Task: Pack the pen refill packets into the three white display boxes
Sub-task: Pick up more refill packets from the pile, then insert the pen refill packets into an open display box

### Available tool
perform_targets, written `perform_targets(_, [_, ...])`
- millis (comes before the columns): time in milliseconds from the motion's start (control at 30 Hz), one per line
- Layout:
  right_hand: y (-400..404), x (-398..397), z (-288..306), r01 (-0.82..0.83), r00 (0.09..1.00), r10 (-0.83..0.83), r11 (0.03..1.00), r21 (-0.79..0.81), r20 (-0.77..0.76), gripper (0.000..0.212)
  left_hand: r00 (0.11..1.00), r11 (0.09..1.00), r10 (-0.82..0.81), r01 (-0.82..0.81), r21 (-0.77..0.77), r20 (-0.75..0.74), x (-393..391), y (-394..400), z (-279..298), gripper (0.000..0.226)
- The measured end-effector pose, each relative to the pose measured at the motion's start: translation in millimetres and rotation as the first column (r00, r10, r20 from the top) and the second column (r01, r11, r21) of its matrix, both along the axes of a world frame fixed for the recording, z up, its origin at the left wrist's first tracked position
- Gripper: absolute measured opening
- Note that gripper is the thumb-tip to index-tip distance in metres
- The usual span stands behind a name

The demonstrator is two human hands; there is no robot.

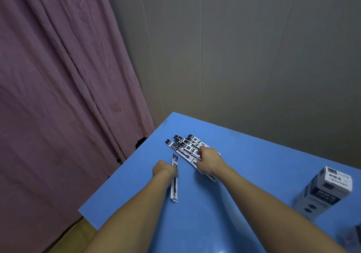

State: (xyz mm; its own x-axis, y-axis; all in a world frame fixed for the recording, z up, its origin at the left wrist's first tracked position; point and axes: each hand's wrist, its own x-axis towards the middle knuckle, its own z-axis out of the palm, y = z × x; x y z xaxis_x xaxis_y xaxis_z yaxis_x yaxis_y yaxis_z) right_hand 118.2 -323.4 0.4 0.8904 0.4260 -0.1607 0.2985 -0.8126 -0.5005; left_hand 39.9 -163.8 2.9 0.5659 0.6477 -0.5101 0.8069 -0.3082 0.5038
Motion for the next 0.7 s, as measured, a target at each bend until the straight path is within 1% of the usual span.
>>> perform_targets(67, [6,-4,0,-0.024,1.000,0.024,1.000,-0.004,0.000,0.022,0.999,1.000,0.025,-0.025,-0.013,0.039,-7,6,1,0.036])
perform_targets(200, [15,-15,2,-0.068,0.998,0.068,0.998,-0.016,-0.018,0.031,0.990,0.995,0.092,-0.088,-0.037,0.103,-25,19,12,0.030])
perform_targets(267, [18,-22,4,-0.072,0.997,0.071,0.997,-0.030,-0.030,0.033,0.988,0.995,0.095,-0.090,-0.045,0.121,-35,25,18,0.025])
perform_targets(533, [2,-57,19,-0.048,0.998,0.046,0.996,-0.075,-0.030,0.031,0.950,0.999,-0.009,0.020,-0.033,0.312,-72,19,39,0.011])
perform_targets(700, [-26,-93,23,-0.003,1.000,0.002,0.992,-0.127,-0.010,0.038,0.918,0.988,-0.152,0.156,0.020,0.367,-101,-3,48,0.018])
